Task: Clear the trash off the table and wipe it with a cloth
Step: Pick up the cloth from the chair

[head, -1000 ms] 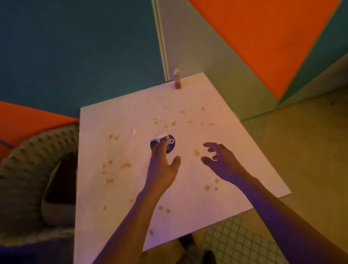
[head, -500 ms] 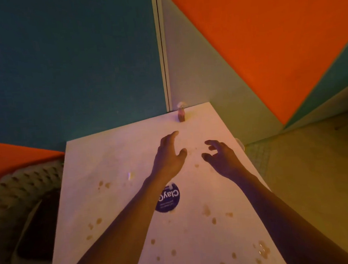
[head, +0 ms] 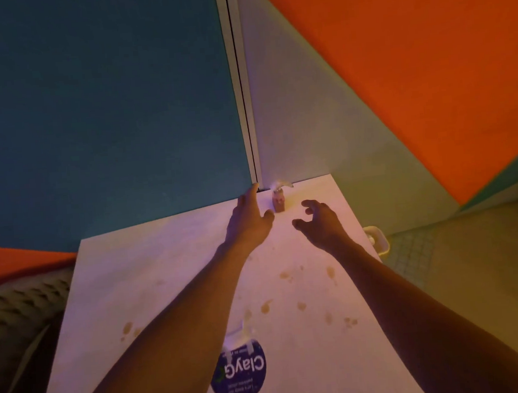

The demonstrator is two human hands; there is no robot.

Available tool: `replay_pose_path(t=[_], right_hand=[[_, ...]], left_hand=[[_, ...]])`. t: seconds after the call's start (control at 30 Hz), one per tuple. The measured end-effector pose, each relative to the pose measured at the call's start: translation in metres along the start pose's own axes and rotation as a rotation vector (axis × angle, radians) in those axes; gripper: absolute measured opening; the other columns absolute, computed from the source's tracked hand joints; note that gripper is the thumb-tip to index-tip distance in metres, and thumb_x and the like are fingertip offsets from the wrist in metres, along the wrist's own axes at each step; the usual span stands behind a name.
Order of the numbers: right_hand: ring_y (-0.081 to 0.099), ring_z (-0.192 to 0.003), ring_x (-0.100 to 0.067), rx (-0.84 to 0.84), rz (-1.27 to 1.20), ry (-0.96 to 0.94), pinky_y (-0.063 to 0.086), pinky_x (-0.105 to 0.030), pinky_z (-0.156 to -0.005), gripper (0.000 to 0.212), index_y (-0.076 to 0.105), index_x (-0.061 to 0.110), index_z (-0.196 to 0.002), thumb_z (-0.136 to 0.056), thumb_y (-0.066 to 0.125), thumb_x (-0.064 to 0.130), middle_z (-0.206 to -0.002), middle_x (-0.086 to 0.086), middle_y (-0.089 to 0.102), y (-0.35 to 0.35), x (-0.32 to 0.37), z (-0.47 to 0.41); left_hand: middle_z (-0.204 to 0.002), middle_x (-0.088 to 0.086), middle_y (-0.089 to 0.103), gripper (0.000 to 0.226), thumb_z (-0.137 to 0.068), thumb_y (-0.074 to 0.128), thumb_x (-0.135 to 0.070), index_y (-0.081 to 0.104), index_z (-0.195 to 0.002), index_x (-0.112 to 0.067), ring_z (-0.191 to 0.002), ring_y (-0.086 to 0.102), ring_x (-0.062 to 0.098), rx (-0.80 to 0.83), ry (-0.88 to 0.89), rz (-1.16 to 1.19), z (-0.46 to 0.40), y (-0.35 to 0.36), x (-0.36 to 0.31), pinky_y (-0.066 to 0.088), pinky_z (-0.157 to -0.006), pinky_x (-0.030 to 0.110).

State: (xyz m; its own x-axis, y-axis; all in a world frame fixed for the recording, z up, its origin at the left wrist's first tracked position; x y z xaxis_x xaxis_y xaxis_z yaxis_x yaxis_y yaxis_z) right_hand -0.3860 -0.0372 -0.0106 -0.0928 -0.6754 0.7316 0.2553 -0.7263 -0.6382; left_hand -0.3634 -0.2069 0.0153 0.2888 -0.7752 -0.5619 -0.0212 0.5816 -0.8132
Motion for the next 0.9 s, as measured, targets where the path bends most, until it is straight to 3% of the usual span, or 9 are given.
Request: replay_pose_path(t=[0.13, 0.27, 0.43, 0.63, 0.9], right_hand=[[0.056, -0.121, -0.026, 0.032, -0.025, 0.037, 0.04, -0.028, -0.094, 0.062, 0.047, 0.012, -0.142, -0.086, 0.073, 0.024, -0.136, -0.013, 0.055, 0.011, -0.007, -0.055], [0.053, -0.126, -0.028, 0.07, -0.018, 0.079, 0.042, -0.035, -0.103, 0.073, 0.043, 0.011, -0.146, -0.083, 0.076, 0.029, -0.14, -0.014, 0.051, 0.03, -0.015, -0.095], [0.052, -0.127, -0.031, 0.094, 0.04, 0.041, 0.045, -0.04, -0.102, 0.08, 0.038, 0.014, -0.149, -0.082, 0.076, 0.036, -0.141, -0.012, 0.047, 0.055, -0.021, -0.124], [0.055, -0.116, -0.033, -0.014, 0.203, -0.034, 0.047, -0.038, -0.086, 0.037, 0.056, 0.021, -0.132, -0.096, 0.052, 0.032, -0.127, -0.008, 0.058, 0.071, -0.023, -0.139], [0.061, -0.103, -0.028, -0.136, 0.137, -0.11, 0.049, -0.032, -0.079, 0.027, 0.065, 0.019, -0.12, -0.097, 0.055, 0.03, -0.117, -0.006, 0.063, 0.067, -0.02, -0.116]], left_hand=[[-0.161, 0.007, 0.031, 0.072, -0.1, 0.058, -0.035, 0.017, -0.158, -0.027, -0.138, 0.048, 0.032, 0.016, 0.004, -0.021, -0.044, 0.016, -0.008, 0.048, -0.104, 0.043], [-0.159, 0.005, 0.035, 0.07, -0.101, 0.055, -0.041, 0.016, -0.158, -0.029, -0.134, 0.051, 0.031, 0.031, -0.02, 0.011, -0.076, 0.041, -0.006, 0.05, -0.102, 0.041], [-0.156, 0.002, 0.041, 0.062, -0.104, 0.049, -0.043, 0.017, -0.156, -0.034, -0.126, 0.059, 0.029, -0.006, -0.005, 0.036, -0.105, 0.066, 0.002, 0.055, -0.094, 0.038], [-0.139, 0.002, 0.06, 0.036, -0.105, 0.048, -0.037, 0.044, -0.14, -0.03, -0.12, 0.063, 0.027, -0.042, 0.012, 0.089, -0.115, 0.083, 0.004, 0.053, -0.1, 0.039], [-0.133, 0.003, 0.066, 0.038, -0.102, 0.054, -0.034, 0.049, -0.139, -0.027, -0.114, 0.067, 0.028, -0.083, -0.011, 0.119, -0.095, 0.076, 0.001, 0.055, -0.1, 0.044]])
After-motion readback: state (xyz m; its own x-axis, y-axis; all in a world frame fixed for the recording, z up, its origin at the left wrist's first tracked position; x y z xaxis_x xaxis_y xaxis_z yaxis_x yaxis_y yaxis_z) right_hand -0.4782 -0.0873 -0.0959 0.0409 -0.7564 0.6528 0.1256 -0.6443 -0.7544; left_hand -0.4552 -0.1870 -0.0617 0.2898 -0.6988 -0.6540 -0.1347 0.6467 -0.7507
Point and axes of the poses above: each hand's wrist, its own z-axis away from the middle knuckle, its own y-axis out of the palm, x = y × z, the point moved 4 cm from there along -z, towards the middle knuckle
